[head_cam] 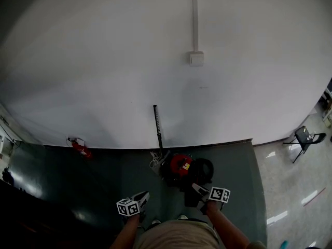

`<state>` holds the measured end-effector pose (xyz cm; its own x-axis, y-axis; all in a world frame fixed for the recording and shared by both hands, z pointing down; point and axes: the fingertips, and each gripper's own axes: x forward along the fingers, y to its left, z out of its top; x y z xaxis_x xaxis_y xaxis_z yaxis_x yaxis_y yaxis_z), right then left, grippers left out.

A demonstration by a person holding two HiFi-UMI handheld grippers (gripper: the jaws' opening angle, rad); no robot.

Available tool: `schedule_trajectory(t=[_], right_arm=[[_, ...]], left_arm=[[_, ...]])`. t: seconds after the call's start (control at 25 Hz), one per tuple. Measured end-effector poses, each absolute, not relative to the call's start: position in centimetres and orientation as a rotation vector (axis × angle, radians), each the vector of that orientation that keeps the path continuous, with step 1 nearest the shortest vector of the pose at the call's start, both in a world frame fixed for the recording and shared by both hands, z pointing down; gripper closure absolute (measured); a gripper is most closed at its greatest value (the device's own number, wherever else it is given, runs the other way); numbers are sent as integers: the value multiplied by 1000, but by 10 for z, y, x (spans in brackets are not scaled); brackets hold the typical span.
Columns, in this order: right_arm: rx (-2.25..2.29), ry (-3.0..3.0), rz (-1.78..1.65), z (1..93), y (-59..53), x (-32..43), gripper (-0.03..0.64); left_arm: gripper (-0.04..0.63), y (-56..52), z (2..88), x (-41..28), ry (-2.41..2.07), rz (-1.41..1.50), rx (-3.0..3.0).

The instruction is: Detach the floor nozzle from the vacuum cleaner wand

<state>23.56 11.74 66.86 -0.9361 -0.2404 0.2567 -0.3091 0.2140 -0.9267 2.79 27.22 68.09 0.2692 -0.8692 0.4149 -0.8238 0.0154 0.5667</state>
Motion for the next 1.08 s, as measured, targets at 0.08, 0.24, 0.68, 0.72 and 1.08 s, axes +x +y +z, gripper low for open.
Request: schedule_trajectory(t=[0.08,0.24,0.68,0.72,1.08], right_arm=[[546,-2392,1873,673,116,240,443],[574,-2364,1896,681,114,246,443],[514,-2364,1886,676,121,234,443],[506,-2363,1884,675,122,233,443],[461,-2375,1887,662,127,233,443]], left_arm=[[586,276,683,36,-1548,-85,1783],[586,286,688,48,-1542,-86,1764],[586,293,687,43,-1560,-104,1730],[586,294,687,43,-1560,-108,1726],[586,292,687,47,-1547,-138,1727]])
